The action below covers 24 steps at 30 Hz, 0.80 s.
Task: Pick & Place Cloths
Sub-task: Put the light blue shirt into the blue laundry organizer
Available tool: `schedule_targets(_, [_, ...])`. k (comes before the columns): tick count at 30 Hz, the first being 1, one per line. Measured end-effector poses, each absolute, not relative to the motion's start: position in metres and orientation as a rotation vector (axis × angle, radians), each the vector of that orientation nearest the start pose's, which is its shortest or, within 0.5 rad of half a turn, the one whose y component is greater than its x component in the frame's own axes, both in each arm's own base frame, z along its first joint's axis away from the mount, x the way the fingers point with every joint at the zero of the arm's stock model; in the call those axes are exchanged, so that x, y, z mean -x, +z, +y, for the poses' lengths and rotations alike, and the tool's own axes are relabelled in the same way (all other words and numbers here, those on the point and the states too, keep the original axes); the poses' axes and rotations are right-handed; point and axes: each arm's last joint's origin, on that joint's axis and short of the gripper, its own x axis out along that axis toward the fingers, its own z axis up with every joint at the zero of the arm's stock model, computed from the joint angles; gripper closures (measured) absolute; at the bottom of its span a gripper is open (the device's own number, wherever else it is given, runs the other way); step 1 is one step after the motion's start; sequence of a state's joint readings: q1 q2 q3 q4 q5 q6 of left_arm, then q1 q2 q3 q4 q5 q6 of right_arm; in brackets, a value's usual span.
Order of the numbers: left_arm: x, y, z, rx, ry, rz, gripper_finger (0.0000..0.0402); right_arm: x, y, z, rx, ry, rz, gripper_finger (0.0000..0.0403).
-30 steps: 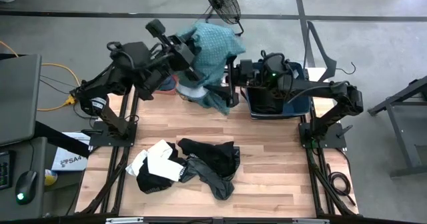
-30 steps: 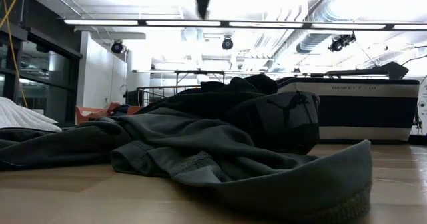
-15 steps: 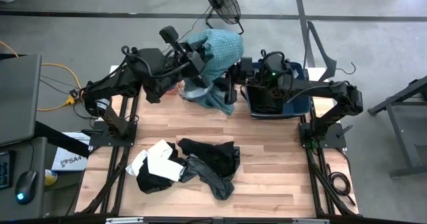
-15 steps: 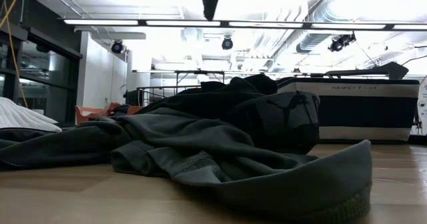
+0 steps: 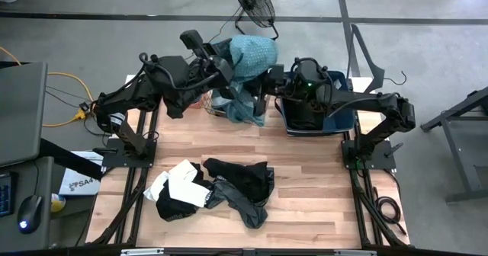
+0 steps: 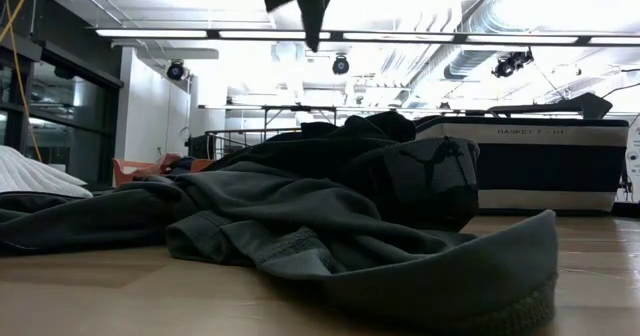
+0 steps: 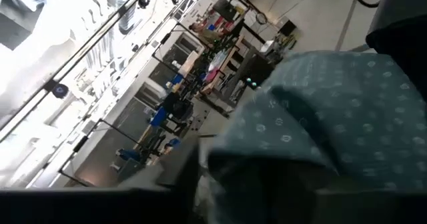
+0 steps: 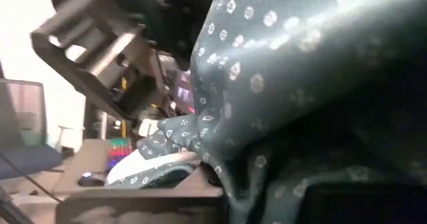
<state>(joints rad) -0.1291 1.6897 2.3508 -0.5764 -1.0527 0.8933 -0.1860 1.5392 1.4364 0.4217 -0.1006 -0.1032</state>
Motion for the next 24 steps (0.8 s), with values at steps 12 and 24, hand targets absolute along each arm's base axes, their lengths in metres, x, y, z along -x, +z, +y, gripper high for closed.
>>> schedule_targets(12, [-0.283,0.571,-0.014,-0.798,1.052,0.465,0.0083,-0.305,0.453,-0.066,0.227,-0.466,-0.165,0.0397])
schedule_targets(24, [-0.248,0.560,-0.003,-0.631,0.995,0.470,0.0080,-0.251,0.443,-0.068,0.219,-0.889,0.236,0.0398])
